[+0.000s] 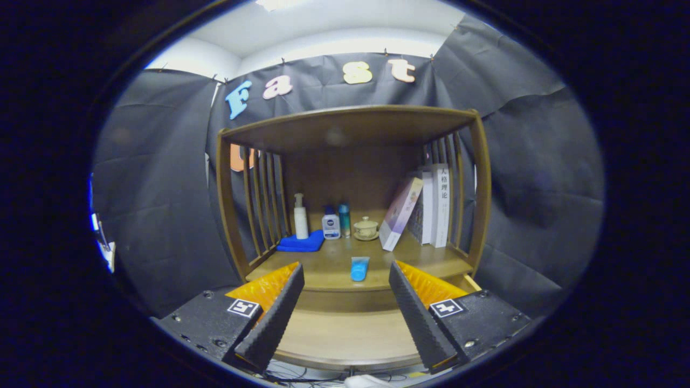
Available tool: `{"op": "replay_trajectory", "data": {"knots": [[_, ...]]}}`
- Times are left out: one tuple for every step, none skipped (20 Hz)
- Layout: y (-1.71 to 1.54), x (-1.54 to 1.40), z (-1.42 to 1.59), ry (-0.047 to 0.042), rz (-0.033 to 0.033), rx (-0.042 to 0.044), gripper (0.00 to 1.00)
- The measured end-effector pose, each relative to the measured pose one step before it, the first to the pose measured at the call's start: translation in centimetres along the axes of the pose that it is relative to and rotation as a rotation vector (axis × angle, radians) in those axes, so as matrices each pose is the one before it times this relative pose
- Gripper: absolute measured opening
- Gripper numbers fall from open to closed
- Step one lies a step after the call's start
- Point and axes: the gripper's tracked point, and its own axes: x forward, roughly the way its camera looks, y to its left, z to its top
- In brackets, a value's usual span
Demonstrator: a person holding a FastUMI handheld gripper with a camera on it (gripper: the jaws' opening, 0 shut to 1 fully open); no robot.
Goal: Pull open the drawer, take out the items inside it, and place them on the countertop above the cabinet.
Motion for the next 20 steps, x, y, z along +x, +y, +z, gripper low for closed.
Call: {"op": "replay_trajectory", "data": {"knots": [[-0.061, -0.851, -0.592, -0.00057, 0.00141, 0.00560, 1.00], [0.154, -0.823, -0.619, -0.00414, 0.00984, 0.00318, 1.00], [0.110, -0.622, -0.497, -0.01505, 0.00988, -0.00278, 1.00], [-0.152, -0.718, -0.721, -0.00452, -0.00161, -0.01209, 1.00], [-0.411, -0.775, -0.702, -0.01001, -0.01070, -0.01486, 1.00], [-0.307, -0.571, -0.712, -0.01130, -0.01350, -0.01374, 1.00], [-0.300, -0.784, -0.927, -0.00701, -0.01593, -0.00862, 1.00], [-0.035, -0.597, -1.024, 0.00373, -0.00343, -0.00441, 1.00], [0.116, -0.570, -0.926, 0.00716, 0.00505, -0.00447, 1.00], [-0.137, -0.338, -1.110, 0.00382, -0.00250, -0.00544, 1.00], [-0.321, -0.329, -1.021, 0.00081, -0.00937, -0.00800, 1.00], [-0.382, -0.179, -1.344, 0.00888, -0.01490, -0.01723, 1.00], [-0.015, -0.291, -1.571, 0.01644, -0.00677, -0.01648, 1.00], [0.135, -0.162, -1.347, 0.01330, -0.00252, -0.00580, 1.00], [0.071, -0.143, -1.186, 0.02043, -0.00486, 0.00103, 1.00], [0.127, -0.087, -1.019, 0.01064, 0.00400, 0.00659, 1.00], [0.192, -0.055, -0.865, 0.01118, 0.00322, 0.00935, 1.00], [0.059, -0.148, -0.867, 0.00686, 0.00232, 0.00329, 1.00], [0.199, -0.083, -0.864, 0.00730, 0.00720, -0.00711, 1.00], [0.046, 0.068, -0.628, 0.00538, 0.00359, -0.01238, 1.00]]}}
